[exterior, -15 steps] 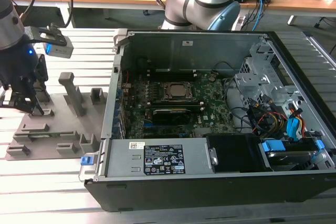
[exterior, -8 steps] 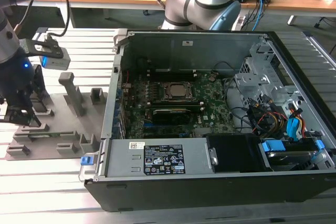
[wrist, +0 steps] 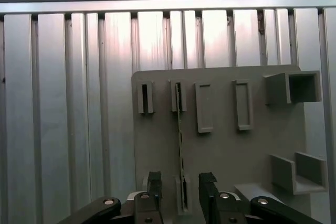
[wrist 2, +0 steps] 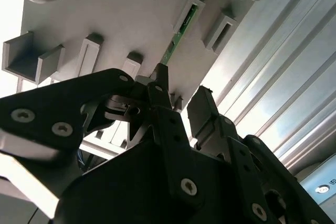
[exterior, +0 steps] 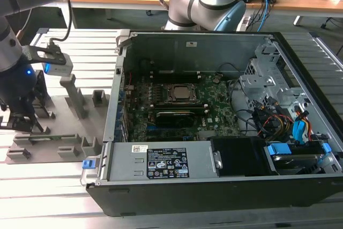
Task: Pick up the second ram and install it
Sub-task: 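Pick up the second ram and move it above second insertion slot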
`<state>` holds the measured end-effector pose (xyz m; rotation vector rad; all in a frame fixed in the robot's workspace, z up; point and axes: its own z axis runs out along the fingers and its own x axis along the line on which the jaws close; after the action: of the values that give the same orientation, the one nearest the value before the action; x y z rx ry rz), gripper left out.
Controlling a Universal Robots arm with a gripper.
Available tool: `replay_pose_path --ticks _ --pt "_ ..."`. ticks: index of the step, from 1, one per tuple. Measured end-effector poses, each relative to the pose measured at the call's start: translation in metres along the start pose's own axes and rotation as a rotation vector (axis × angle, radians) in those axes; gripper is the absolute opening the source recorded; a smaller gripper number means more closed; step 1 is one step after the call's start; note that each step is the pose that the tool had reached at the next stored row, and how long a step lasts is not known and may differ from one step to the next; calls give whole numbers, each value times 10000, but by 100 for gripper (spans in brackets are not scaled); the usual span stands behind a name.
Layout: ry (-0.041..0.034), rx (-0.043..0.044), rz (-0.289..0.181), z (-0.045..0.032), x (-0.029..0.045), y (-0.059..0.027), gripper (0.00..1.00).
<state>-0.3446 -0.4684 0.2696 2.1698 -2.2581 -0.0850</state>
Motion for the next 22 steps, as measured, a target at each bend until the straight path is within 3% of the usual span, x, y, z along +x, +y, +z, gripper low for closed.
replay_pose_path --ticks 17,22 --pt "0 1 0 133 4 -6 42" --pt "0 0 0 255 8 -11 42"
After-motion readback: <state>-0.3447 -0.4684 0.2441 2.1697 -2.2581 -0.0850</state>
